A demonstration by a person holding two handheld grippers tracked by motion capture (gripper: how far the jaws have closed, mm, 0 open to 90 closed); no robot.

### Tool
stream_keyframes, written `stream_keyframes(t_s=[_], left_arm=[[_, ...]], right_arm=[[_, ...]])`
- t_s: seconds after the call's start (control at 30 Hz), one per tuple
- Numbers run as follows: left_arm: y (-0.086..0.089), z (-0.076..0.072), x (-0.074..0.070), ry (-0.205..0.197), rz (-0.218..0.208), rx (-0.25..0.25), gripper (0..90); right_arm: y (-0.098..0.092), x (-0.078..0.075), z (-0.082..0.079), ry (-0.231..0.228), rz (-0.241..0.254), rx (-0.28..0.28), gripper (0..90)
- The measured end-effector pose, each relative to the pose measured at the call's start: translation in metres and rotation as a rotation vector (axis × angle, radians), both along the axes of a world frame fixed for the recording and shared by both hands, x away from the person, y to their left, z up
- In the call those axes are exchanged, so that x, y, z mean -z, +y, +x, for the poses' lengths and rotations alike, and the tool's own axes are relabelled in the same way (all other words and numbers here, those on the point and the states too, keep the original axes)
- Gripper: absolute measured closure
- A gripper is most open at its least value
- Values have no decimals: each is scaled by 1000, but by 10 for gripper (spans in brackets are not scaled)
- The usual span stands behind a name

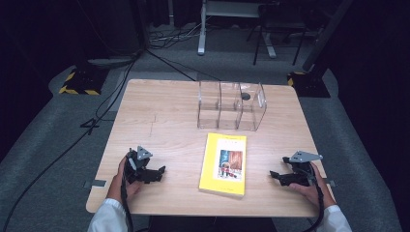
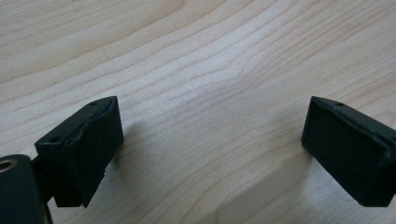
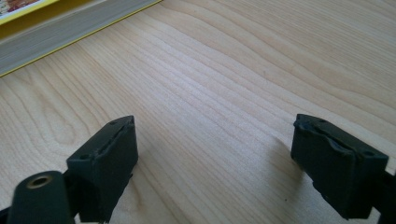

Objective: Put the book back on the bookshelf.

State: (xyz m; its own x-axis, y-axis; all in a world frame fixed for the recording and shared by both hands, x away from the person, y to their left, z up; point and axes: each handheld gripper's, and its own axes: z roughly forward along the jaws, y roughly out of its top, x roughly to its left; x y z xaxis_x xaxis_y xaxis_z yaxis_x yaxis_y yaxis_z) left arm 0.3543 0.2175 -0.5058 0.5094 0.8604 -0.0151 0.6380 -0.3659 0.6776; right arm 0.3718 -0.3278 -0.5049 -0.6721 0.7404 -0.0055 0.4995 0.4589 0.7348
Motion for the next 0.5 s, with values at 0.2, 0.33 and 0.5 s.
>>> stream_keyframes(t_s=[0.2, 0.33, 0.5], left_arm=[[-3, -10, -1, 12, 4, 74, 54], [-5, -16, 0, 4, 7, 117, 54], [-15, -24, 0, 23, 7, 195, 25]], right_arm=[[-3, -1, -1, 10, -13, -38, 152], [-2, -3, -1, 24, -26, -39, 157], [5, -6, 0, 34, -36, -77, 243]])
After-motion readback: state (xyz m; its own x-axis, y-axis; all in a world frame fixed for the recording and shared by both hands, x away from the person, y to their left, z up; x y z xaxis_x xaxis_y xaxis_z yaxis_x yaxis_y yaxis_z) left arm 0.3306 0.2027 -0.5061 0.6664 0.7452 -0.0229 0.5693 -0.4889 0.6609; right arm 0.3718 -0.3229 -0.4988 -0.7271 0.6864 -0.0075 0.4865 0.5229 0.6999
